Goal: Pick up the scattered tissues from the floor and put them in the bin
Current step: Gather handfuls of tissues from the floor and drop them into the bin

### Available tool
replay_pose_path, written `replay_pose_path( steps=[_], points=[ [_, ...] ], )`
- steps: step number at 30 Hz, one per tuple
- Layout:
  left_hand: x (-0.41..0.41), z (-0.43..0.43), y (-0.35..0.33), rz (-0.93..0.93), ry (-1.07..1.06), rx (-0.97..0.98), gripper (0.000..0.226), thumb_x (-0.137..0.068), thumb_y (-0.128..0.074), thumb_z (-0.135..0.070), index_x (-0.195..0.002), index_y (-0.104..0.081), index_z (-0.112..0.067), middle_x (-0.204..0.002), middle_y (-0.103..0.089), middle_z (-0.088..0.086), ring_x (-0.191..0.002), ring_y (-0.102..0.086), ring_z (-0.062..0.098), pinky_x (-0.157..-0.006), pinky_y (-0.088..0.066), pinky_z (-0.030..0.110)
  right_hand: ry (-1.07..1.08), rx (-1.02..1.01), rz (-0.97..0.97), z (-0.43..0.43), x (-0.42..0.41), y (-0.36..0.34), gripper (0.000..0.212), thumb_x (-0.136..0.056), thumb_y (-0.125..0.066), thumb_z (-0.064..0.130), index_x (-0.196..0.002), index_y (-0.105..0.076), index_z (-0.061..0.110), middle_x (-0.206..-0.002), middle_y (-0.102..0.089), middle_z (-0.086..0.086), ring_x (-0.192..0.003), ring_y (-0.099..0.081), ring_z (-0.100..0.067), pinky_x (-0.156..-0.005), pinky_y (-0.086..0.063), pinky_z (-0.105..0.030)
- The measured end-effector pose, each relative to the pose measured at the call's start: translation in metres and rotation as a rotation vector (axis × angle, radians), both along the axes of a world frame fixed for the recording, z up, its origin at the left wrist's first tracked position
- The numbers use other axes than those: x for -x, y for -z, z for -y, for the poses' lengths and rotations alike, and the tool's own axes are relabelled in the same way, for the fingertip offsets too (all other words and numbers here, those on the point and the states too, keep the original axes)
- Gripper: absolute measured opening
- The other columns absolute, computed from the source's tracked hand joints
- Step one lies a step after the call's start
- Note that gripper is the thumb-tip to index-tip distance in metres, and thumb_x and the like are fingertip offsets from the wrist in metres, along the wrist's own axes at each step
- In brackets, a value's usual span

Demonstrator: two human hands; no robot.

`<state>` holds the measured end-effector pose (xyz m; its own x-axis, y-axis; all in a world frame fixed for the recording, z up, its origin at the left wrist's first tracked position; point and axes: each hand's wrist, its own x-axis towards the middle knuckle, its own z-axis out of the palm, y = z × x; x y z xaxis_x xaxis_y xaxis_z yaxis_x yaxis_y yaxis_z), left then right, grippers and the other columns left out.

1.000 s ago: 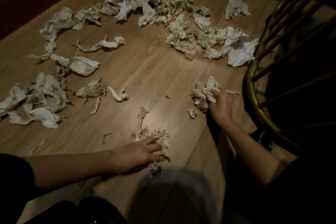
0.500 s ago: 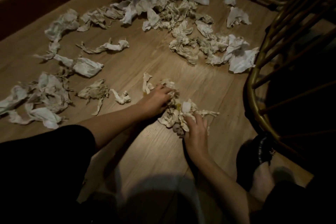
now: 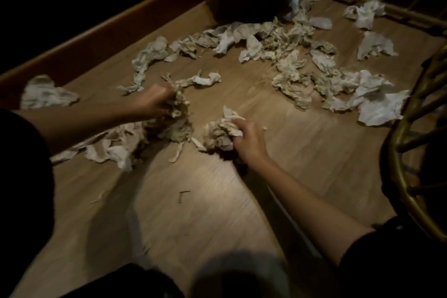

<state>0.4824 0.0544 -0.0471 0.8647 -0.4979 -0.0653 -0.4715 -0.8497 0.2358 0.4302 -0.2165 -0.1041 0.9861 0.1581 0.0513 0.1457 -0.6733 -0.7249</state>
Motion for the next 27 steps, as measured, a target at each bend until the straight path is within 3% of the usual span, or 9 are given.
replay_pose_path(
  steps=[2, 4, 7, 10, 13, 18, 20, 23, 27],
  points=[
    [0.005, -0.031, -0.013, 0.04, -0.081, -0.026, 0.026, -0.075, -0.063, -0.004, -0.098, -0.058, 0.007, -0.092, -0.059, 0.027, -0.083, -0.057, 0.035, -0.071, -0.045, 0.044, -0.13, 0.086, -0.055, -0.034, 0.011, 0.007, 0.041, -0.084, -0.054, 0.005, -0.123, -0.057, 0.018, -0.134, -0.048, -0.015, -0.12, -0.042, -0.034, -0.1, -0.037, -0.039],
    [0.014, -0.049, -0.018, 0.025, -0.118, -0.056, 0.023, -0.072, -0.068, 0.006, -0.093, -0.06, 0.008, -0.084, -0.059, 0.025, -0.074, -0.054, 0.03, -0.066, -0.044, 0.042, -0.295, 0.229, -0.055, -0.058, 0.032, 0.018, 0.048, -0.082, -0.06, 0.009, -0.128, -0.05, 0.021, -0.141, -0.04, -0.013, -0.122, -0.034, -0.037, -0.098, -0.038, -0.045],
    [0.026, -0.056, -0.018, -0.053, -0.112, -0.111, 0.013, -0.072, -0.067, -0.001, -0.08, -0.057, -0.002, -0.075, -0.054, 0.011, -0.07, -0.052, 0.026, -0.062, -0.044, 0.039, -0.421, 0.321, 0.03, -0.067, 0.045, 0.026, 0.047, -0.081, -0.052, -0.004, -0.124, -0.054, 0.014, -0.133, -0.046, -0.016, -0.115, -0.039, -0.039, -0.089, -0.043, -0.045],
    [0.031, -0.051, -0.015, -0.128, -0.15, -0.161, 0.022, -0.073, -0.063, -0.006, -0.075, -0.044, -0.017, -0.072, -0.04, -0.004, -0.07, -0.043, 0.017, -0.059, -0.031, 0.027, -0.487, 0.303, -0.031, -0.066, 0.014, 0.006, 0.039, -0.079, -0.055, -0.004, -0.114, -0.062, 0.01, -0.119, -0.055, -0.018, -0.109, -0.048, -0.035, -0.085, -0.042, -0.034],
    [0.017, -0.042, -0.021, -0.136, -0.168, -0.102, 0.026, -0.072, -0.062, -0.004, -0.073, -0.041, -0.018, -0.071, -0.04, -0.002, -0.071, -0.042, 0.018, -0.062, -0.029, 0.028, -0.543, 0.325, -0.089, -0.067, -0.041, -0.038, 0.032, -0.078, -0.058, -0.004, -0.106, -0.066, 0.01, -0.108, -0.062, -0.016, -0.102, -0.058, -0.03, -0.074, -0.037, -0.023],
    [-0.03, -0.029, -0.077, -0.001, -0.286, 0.01, 0.013, -0.077, -0.06, 0.001, -0.083, -0.054, -0.008, -0.081, -0.043, 0.005, -0.08, -0.047, 0.023, -0.064, -0.032, 0.029, -0.638, 0.395, -0.01, -0.081, -0.111, -0.141, 0.018, -0.078, -0.069, 0.008, -0.096, -0.071, 0.012, -0.099, -0.071, -0.005, -0.086, -0.063, -0.013, -0.066, -0.047, -0.024],
    [-0.045, -0.025, -0.104, 0.065, -0.361, 0.022, 0.011, -0.077, -0.06, 0.001, -0.084, -0.056, -0.006, -0.083, -0.047, 0.009, -0.081, -0.05, 0.023, -0.063, -0.035, 0.03, -0.649, 0.41, 0.01, -0.083, -0.133, -0.171, 0.014, -0.079, -0.069, 0.013, -0.092, -0.072, 0.017, -0.092, -0.072, -0.002, -0.082, -0.064, -0.011, -0.068, -0.05, -0.026],
    [-0.076, -0.024, -0.127, 0.129, -0.398, 0.103, 0.012, -0.075, -0.058, 0.002, -0.073, -0.053, -0.01, -0.088, -0.062, 0.019, -0.087, -0.06, 0.032, -0.062, -0.04, 0.031, -0.601, 0.403, 0.025, -0.085, -0.171, -0.201, 0.02, -0.079, -0.07, 0.018, -0.099, -0.071, 0.018, -0.098, -0.073, -0.005, -0.087, -0.067, -0.014, -0.071, -0.053, -0.026],
    [-0.122, -0.007, -0.145, 0.157, -0.474, 0.233, 0.014, -0.076, -0.056, 0.004, -0.084, -0.062, -0.006, -0.08, -0.059, 0.006, -0.085, -0.061, 0.026, -0.062, -0.041, 0.028, -0.47, 0.162, 0.065, -0.082, -0.227, -0.219, 0.024, -0.078, -0.07, 0.007, -0.101, -0.07, 0.014, -0.089, -0.072, -0.007, -0.066, -0.065, -0.007, -0.052, -0.048, -0.011]
  ],
)
